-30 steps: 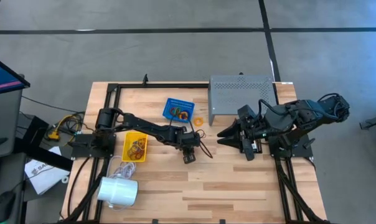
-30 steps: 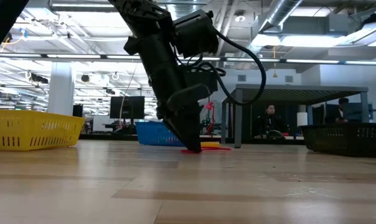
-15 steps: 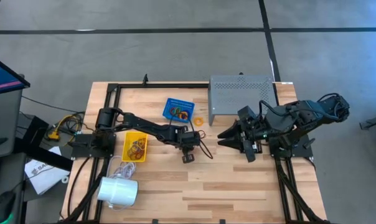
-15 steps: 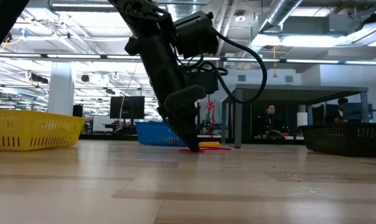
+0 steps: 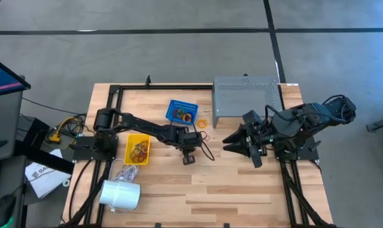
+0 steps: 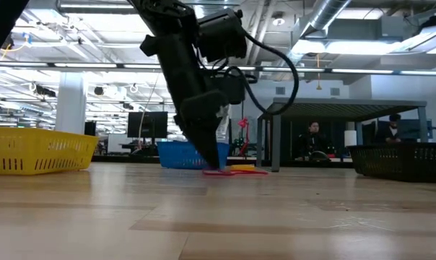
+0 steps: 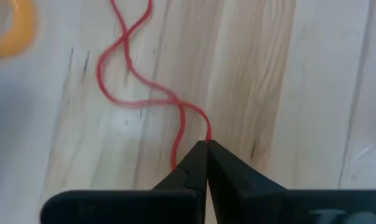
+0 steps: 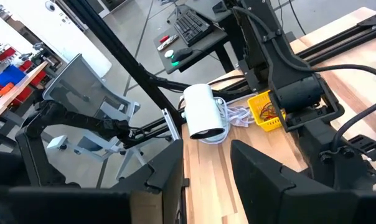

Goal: Pick & Place Office Desk Supplies
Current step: Put the red rubber band into the yellow bin

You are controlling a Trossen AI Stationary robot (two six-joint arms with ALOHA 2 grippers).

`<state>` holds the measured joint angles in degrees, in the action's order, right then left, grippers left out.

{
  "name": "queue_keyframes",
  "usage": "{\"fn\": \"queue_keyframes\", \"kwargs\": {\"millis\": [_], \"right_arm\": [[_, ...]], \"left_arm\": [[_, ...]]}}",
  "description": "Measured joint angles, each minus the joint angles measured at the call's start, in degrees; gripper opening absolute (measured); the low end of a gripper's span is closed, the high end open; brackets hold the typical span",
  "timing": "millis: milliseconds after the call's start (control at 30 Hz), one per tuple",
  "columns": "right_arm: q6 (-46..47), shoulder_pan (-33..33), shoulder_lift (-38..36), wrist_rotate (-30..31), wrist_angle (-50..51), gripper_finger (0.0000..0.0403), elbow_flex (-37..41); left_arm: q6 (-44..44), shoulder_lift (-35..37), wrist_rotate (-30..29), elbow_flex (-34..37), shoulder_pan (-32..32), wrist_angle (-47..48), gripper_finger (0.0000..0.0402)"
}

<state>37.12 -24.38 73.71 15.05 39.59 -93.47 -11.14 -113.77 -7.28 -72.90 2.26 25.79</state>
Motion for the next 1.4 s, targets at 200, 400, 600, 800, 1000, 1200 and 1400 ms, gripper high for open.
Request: {"fn": "queue_keyframes", "kwargs": {"millis": [200,400,600,800,1000,1200,1400], "right_arm": [[0.0,0.0,0.0,0.0,0.3,0.0131,0.0],[0.0,0.0,0.0,0.0,0.7,0.0131,0.0],[0.0,0.0,0.0,0.0,0.8,0.0131,0.0],[0.0,0.0,0.0,0.0,0.7,0.0131,0.0],[-0.1,0.0,0.0,0.0,0.5,0.0131,0.0],[-0.2,0.1,0.0,0.0,0.4,0.0131,0.0],[-0.2,0.2,0.0,0.1,0.4,0.0131,0.0]], "left_arm": [[-0.1,1.7,0.2,0.0,0.0,1.4,0.0000],[0.0,5.0,-0.3,-0.1,-0.1,2.1,0.0000],[0.0,9.9,-1.8,-0.1,-0.5,3.0,0.0000],[-0.3,14.4,-1.9,-0.2,-1.3,4.8,0.0000],[-1.1,18.7,-2.2,-0.2,-2.2,7.9,0.0000],[-1.2,23.1,-3.0,-0.2,-2.7,10.5,0.0000],[-2.5,26.9,-3.4,-0.2,-2.9,13.5,0.0000]]}}
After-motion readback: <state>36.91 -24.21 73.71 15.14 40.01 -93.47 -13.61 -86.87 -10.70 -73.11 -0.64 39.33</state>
